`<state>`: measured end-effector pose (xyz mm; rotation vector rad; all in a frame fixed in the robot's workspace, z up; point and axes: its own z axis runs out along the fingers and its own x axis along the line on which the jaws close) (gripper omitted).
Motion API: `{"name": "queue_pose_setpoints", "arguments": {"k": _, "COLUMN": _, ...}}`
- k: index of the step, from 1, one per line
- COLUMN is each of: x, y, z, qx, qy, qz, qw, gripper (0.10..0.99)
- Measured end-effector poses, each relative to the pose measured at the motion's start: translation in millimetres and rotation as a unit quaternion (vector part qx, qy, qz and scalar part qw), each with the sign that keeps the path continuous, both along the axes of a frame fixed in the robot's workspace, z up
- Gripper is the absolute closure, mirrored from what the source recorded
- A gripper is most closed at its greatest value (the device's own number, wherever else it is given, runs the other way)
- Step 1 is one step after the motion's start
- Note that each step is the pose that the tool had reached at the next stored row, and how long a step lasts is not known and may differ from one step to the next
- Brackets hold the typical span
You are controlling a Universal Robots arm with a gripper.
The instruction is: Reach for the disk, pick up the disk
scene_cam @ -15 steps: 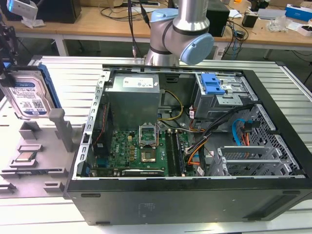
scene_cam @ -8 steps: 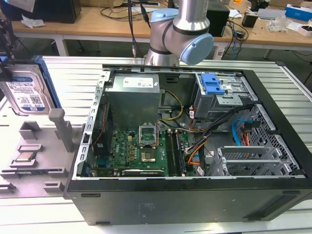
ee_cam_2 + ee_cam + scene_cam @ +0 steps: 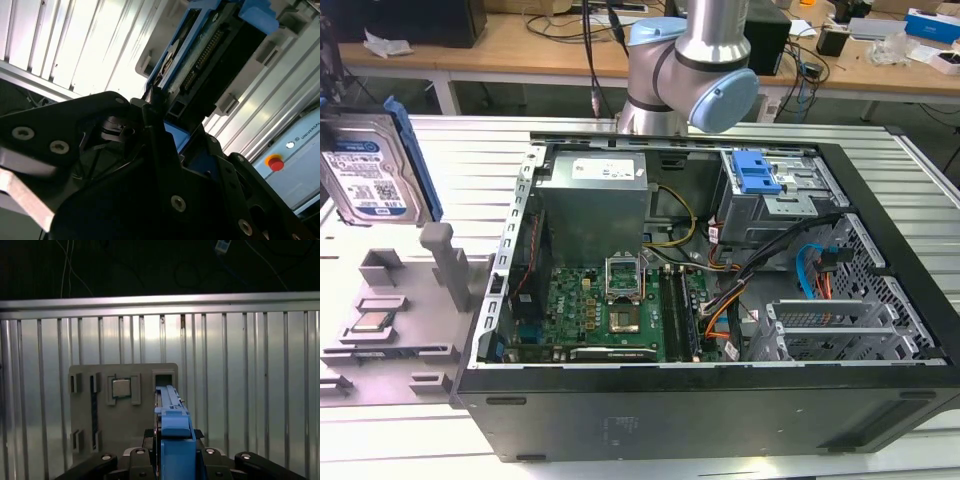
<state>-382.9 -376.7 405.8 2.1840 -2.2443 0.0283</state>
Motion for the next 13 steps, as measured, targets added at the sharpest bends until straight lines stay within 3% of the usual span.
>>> {"name": "queue_pose_setpoints", "arguments": {"k": 6, "x": 0.1, "y": 0.0, "z": 16.6, "qx": 0.0000, "qy": 0.0000, "qz": 0.000, "qw": 1.0000, "gripper": 0.718}}
{"name": "queue_pose_setpoints", "arguments": {"k": 13, "x": 0.2, "y": 0.0, "z": 29.9, "qx": 0.0000, "qy": 0.0000, "qz": 0.000, "qw": 1.0000, "gripper": 0.718}}
